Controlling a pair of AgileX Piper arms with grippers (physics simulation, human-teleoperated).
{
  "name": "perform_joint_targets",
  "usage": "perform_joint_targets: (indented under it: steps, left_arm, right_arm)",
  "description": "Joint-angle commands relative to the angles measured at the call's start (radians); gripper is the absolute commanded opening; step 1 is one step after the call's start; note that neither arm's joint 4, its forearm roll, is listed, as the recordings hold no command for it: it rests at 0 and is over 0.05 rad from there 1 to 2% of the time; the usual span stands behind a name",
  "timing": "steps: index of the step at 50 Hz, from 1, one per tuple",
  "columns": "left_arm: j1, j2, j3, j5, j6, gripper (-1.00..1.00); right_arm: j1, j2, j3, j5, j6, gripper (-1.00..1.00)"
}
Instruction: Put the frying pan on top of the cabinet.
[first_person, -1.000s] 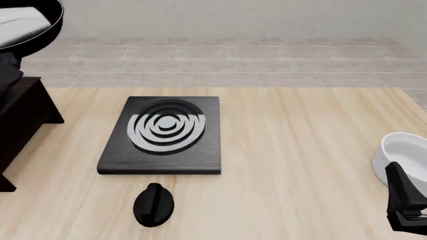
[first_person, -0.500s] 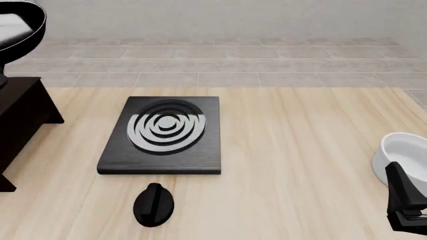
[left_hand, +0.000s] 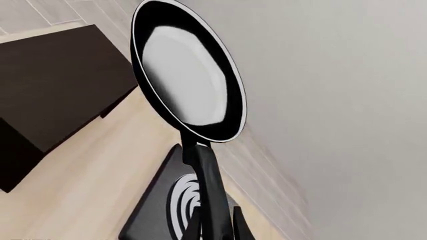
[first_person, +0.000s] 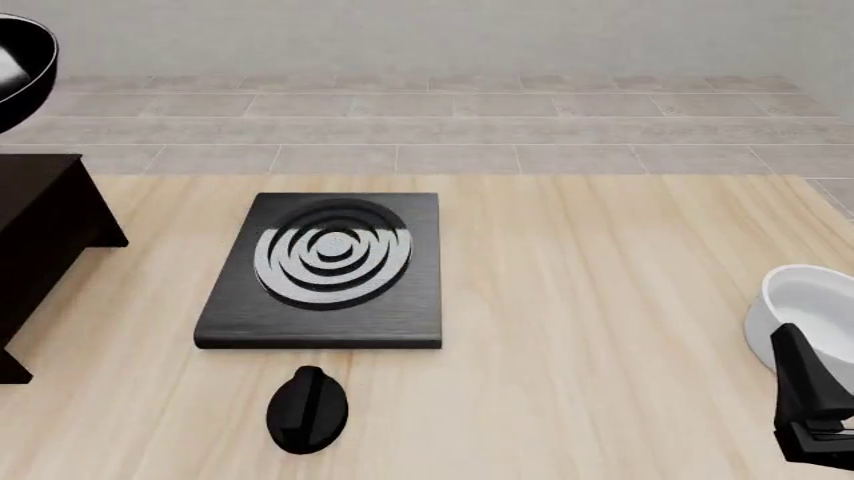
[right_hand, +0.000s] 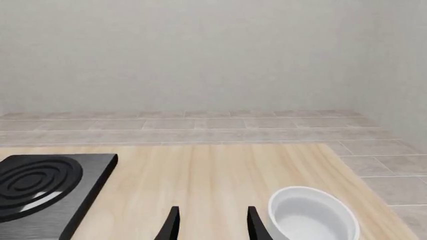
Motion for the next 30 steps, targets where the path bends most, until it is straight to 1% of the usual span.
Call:
perform_joint_targets:
  steps: [1,6,7,11,19,30]
  left_arm:
    - [0.027,-0.02,-0.011,0.016,-0.049,-1.0]
    - [0.033,-0.018,-0.005,0.009,-0.055,-1.0]
    - [0.042,-0.016,0.003,-0.002,-0.062,-1.0]
    - [0.063,-0.007,0.018,-0.014,-0.058,-1.0]
    - [0.094,-0.013,0.015,0.0,-0.055,-1.0]
    - [0.126,-0.015,0.029,-0.009,-0.062,-1.0]
  right_arm:
    - [0.0,0.0,0.0,0.001,0.002,1.0]
    - [-0.001,0.0,0.0,0.001,0.001,1.0]
    - [0.0,0.0,0.0,0.002,0.001,1.0]
    - [0.001,0.0,0.0,0.002,0.0,1.0]
    - [0.002,0.0,0.0,0.003,-0.001,1.0]
    - [0.002,0.0,0.0,0.002,-0.002,1.0]
